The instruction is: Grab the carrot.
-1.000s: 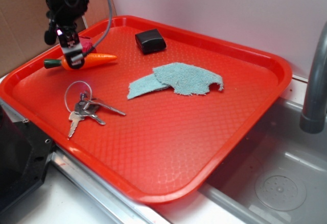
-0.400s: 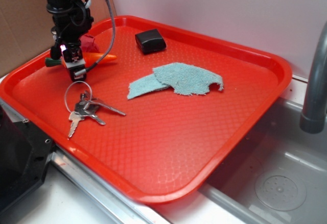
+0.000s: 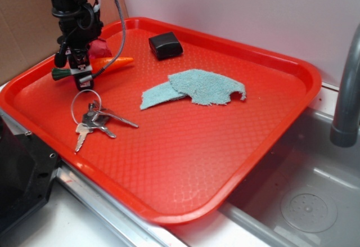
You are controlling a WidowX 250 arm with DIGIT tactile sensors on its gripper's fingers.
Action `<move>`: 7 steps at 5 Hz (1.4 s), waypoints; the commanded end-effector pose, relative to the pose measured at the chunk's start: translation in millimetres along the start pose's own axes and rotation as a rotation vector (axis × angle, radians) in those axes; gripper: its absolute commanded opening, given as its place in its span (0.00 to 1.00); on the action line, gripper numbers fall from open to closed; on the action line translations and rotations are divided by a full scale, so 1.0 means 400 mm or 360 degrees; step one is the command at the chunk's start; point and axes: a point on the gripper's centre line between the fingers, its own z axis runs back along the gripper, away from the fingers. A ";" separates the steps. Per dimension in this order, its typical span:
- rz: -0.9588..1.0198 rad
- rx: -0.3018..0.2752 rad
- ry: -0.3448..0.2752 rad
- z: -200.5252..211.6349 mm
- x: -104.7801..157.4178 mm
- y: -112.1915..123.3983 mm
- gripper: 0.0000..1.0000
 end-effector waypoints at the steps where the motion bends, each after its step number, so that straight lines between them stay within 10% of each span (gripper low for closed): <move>1: 0.0048 0.0097 0.0013 0.043 -0.014 0.011 0.00; 7: 0.0860 -0.0224 -0.0195 0.467 0.051 -0.232 0.00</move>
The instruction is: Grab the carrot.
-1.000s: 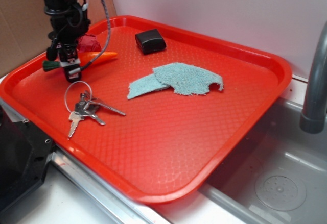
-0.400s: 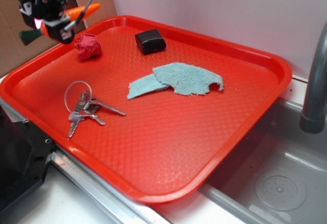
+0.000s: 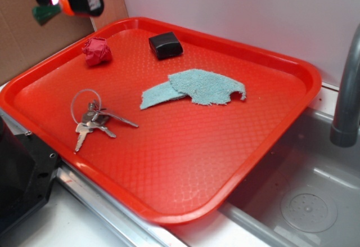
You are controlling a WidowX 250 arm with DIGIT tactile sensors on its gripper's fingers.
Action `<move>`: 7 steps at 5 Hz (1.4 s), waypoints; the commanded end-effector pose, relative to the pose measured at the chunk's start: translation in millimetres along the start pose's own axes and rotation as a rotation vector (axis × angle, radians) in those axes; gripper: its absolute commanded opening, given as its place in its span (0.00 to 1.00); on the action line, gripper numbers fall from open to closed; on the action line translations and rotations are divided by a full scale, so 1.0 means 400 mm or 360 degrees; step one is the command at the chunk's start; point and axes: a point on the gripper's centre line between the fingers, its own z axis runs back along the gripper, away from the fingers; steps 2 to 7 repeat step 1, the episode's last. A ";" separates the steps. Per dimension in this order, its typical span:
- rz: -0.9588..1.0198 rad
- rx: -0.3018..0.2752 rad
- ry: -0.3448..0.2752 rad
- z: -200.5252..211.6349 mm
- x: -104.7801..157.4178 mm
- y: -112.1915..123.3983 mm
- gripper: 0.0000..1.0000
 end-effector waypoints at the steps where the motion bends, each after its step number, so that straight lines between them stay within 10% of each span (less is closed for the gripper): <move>1: -0.0046 0.0031 -0.0124 0.058 0.020 -0.066 0.00; 7: -0.0046 0.0031 -0.0124 0.058 0.020 -0.066 0.00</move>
